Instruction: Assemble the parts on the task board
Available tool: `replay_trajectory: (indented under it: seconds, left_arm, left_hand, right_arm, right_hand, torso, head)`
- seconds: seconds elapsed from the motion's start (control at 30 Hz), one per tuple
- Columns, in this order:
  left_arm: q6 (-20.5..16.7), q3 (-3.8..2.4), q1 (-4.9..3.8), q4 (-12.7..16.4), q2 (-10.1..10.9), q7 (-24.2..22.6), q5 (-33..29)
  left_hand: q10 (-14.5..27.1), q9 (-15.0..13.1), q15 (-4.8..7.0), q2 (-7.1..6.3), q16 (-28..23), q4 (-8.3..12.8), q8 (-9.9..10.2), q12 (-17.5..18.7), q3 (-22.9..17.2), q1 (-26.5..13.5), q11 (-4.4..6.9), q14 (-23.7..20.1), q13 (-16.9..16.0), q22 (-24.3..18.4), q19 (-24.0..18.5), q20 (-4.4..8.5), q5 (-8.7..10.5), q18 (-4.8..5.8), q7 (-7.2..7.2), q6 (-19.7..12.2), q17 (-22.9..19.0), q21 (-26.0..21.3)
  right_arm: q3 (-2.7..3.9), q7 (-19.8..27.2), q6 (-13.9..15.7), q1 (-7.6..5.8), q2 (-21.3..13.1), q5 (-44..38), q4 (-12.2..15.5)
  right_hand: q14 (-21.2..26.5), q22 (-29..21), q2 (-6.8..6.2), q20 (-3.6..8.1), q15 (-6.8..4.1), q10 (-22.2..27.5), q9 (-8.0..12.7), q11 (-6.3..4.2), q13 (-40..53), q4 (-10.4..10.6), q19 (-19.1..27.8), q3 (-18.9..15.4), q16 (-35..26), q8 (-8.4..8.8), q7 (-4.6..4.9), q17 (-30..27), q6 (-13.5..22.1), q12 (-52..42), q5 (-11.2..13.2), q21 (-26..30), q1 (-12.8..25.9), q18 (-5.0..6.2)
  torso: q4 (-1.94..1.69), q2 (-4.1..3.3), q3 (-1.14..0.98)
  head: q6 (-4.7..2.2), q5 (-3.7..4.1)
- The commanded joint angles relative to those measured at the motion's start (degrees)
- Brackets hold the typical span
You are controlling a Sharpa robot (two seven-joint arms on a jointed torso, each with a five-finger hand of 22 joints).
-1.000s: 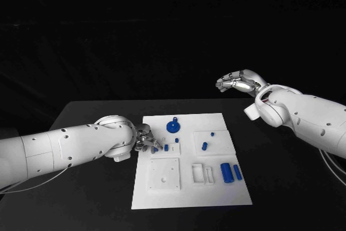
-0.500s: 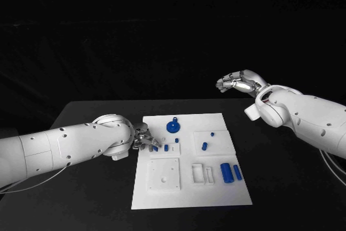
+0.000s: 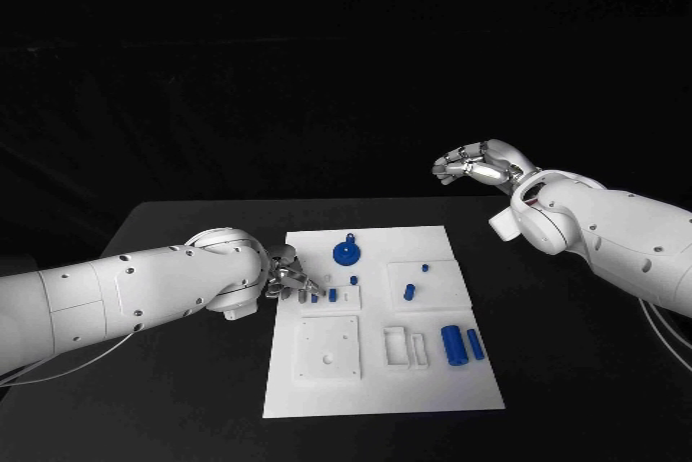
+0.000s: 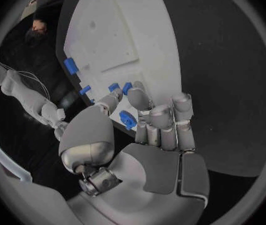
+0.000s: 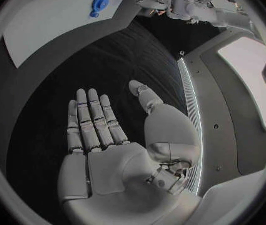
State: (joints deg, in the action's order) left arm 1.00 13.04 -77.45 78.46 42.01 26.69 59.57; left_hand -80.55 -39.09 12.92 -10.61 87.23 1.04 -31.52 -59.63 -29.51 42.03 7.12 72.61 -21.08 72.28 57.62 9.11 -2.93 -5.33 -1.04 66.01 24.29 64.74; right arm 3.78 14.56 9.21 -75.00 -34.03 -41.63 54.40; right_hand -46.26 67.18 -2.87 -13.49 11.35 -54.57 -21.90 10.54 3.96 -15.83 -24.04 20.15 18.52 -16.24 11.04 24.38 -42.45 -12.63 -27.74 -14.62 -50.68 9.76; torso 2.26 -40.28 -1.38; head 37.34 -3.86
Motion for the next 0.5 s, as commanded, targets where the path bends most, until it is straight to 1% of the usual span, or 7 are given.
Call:
replay_trajectory:
  seconds: [0.03, 0.2, 0.37, 0.4, 0.43, 0.47, 0.5]
  left_arm:
    - [-0.5, -0.05, 0.0, 0.11, -0.06, -0.55, -0.76]
    - [-0.76, -0.06, 0.0, 0.0, -0.04, -0.59, -0.76]
    - [-2.23, -0.34, -0.01, 0.27, 0.61, -0.79, -0.82]
    - [-3.06, -0.53, -0.03, 0.46, 0.84, -1.05, -1.17]
    - [-4.26, -1.22, -0.04, 0.49, 1.02, -1.87, -2.21]
    - [-4.77, -1.57, -0.05, 0.52, 1.11, -2.58, -3.08]
    - [-6.05, -2.05, -0.07, 0.76, 1.45, -3.21, -4.76]
  left_hand:
    - [0.42, 0.03, 0.07, 0.75, 0.32, 0.12, -0.26, -0.17, 0.43, 0.05, 0.12, -0.12, 0.1, 0.03, -0.36, 6.56, 0.12, -0.88, 0.01, -0.28, -0.02, -0.09]
    - [0.43, 0.05, 0.07, 0.81, 0.3, 0.17, -0.25, -0.17, 0.58, 0.05, 0.11, -0.14, 0.12, 0.02, -0.38, 6.55, 0.12, -0.89, 0.02, -0.32, -0.03, -0.1]
    - [0.48, 0.19, 0.07, 0.91, 0.22, 0.36, -0.07, -0.12, 0.93, 0.16, 0.05, -0.19, 0.17, 0.0, -0.41, 6.55, 0.12, -0.93, 0.1, -0.65, -0.08, -0.14]
    - [0.49, 0.29, 0.05, 0.88, 0.18, 0.43, 0.08, -0.1, 1.06, 0.22, 0.0, -0.22, 0.2, -0.01, -0.43, 6.55, 0.12, -0.95, 0.16, -0.88, -0.11, -0.17]
    - [0.57, 0.39, 0.02, 0.69, 0.05, 0.47, 0.24, -0.01, 1.17, 0.26, -0.06, -0.31, 0.25, -0.04, -0.47, 6.54, 0.12, -0.96, 0.23, -1.15, -0.17, -0.23]
    - [0.73, 0.53, -0.04, 0.33, -0.2, 0.43, 0.5, 0.18, 1.19, 0.31, -0.17, -0.51, 0.37, -0.1, -0.56, 6.52, 0.13, -0.97, 0.36, -1.61, -0.29, -0.36]
    - [1.5, 0.9, -0.4, -0.56, -1.28, 0.17, 1.31, 1.13, 0.76, 0.6, -0.64, -1.37, 0.86, -0.38, -1.06, 6.41, 0.13, -0.93, 0.86, -3.2, -0.79, -0.96]
  right_arm:
    - [0.03, 0.42, -0.52, 0.03, 0.0, 0.05, 0.01]
    - [0.03, 0.42, -0.54, 0.03, -0.04, 0.05, 0.01]
    - [0.03, 0.43, -0.49, 0.07, -0.07, 0.06, -0.04]
    - [0.03, 0.43, -0.49, 0.08, -0.06, 0.06, -0.06]
    - [0.03, 0.44, -0.49, 0.09, -0.06, 0.06, -0.09]
    - [0.03, 0.44, -0.48, 0.09, -0.06, 0.06, -0.09]
    - [0.03, 0.44, -0.49, 0.1, -0.09, 0.07, -0.09]
  right_hand:
    - [0.34, 0.06, -0.11, -0.02, -0.05, -0.49, 0.05, 0.04, -0.06, 0.12, 0.24, -0.08, -0.24, -0.05, 2.15, -0.08, 0.39, 0.23, -0.19, 0.33, 0.48, -0.39]
    - [0.34, 0.07, -0.1, -0.02, -0.05, -0.49, 0.06, 0.04, -0.06, 0.12, 0.24, -0.08, -0.24, -0.05, 2.15, -0.08, 0.39, 0.23, -0.19, 0.34, 0.48, -0.39]
    - [0.34, 0.07, -0.11, -0.02, -0.04, -0.5, 0.06, 0.04, -0.06, 0.12, 0.24, -0.08, -0.24, -0.05, 2.16, -0.09, 0.39, 0.24, -0.2, 0.34, 0.48, -0.39]
    - [0.34, 0.07, -0.11, -0.02, -0.04, -0.5, 0.06, 0.04, -0.06, 0.12, 0.24, -0.08, -0.24, -0.05, 2.16, -0.09, 0.4, 0.24, -0.2, 0.35, 0.48, -0.38]
    - [0.34, 0.08, -0.11, -0.03, -0.04, -0.5, 0.06, 0.04, -0.06, 0.12, 0.24, -0.08, -0.24, -0.05, 2.16, -0.09, 0.4, 0.24, -0.2, 0.35, 0.49, -0.38]
    - [0.34, 0.08, -0.1, -0.03, -0.04, -0.5, 0.06, 0.04, -0.06, 0.12, 0.24, -0.08, -0.24, -0.05, 2.16, -0.09, 0.4, 0.24, -0.2, 0.35, 0.49, -0.38]
    - [0.34, 0.08, -0.1, -0.03, -0.04, -0.5, 0.06, 0.04, -0.06, 0.12, 0.24, -0.08, -0.24, -0.05, 2.16, -0.09, 0.4, 0.25, -0.2, 0.35, 0.49, -0.38]
  torso:
    - [0.02, 0.0, -0.02]
    - [0.02, 0.01, -0.03]
    - [0.03, 0.04, -0.02]
    - [0.05, 0.04, 0.0]
    - [0.05, 0.03, -0.01]
    - [0.06, 0.03, -0.01]
    - [0.07, 0.02, 0.0]
  head:
    - [-0.04, -0.02]
    - [-0.14, -0.02]
    - [-0.25, 0.02]
    - [-0.26, 0.04]
    - [-0.32, 0.11]
    - [-0.34, 0.13]
    - [-0.38, 0.16]
